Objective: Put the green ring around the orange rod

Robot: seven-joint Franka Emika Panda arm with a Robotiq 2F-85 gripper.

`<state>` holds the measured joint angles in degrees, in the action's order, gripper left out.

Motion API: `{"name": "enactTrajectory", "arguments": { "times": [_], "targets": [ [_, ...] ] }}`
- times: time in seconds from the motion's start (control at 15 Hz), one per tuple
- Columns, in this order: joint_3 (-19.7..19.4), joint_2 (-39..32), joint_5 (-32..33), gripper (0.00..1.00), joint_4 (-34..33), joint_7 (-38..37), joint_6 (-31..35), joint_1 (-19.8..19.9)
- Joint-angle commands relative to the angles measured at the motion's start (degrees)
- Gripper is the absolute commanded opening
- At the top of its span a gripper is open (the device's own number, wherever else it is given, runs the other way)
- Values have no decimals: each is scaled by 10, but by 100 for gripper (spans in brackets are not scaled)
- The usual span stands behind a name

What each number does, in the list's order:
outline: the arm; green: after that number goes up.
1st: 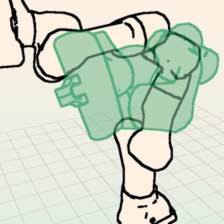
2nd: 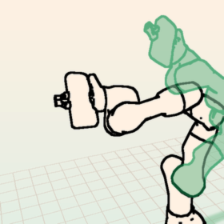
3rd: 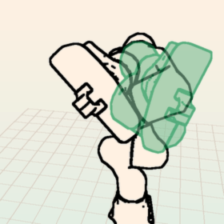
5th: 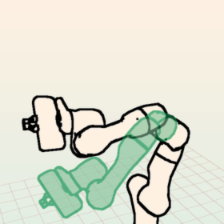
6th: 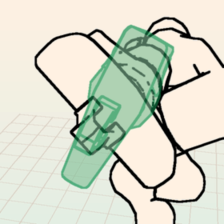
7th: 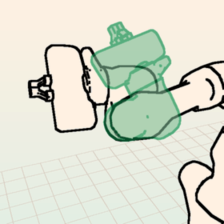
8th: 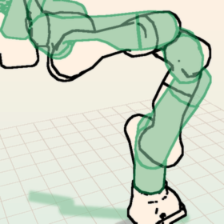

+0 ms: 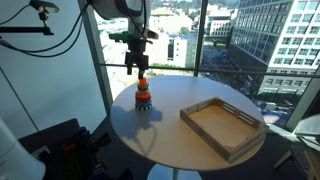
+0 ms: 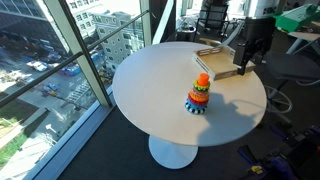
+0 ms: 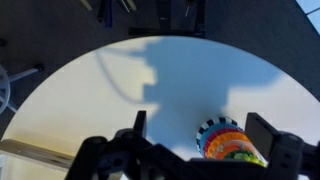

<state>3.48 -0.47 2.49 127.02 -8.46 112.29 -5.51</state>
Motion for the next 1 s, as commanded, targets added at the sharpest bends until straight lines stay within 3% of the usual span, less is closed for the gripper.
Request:
{"name": "enactTrajectory", "arguments": {
  "times": [0.0,0.47,0.93],
  "targets": [
    [-4,88,-10,100,56,-6,-19,14],
    [-12,188,-12,100,104,16,-21,28],
    [-10,185,-3,100,105,11,-18,33]
  ]
}}
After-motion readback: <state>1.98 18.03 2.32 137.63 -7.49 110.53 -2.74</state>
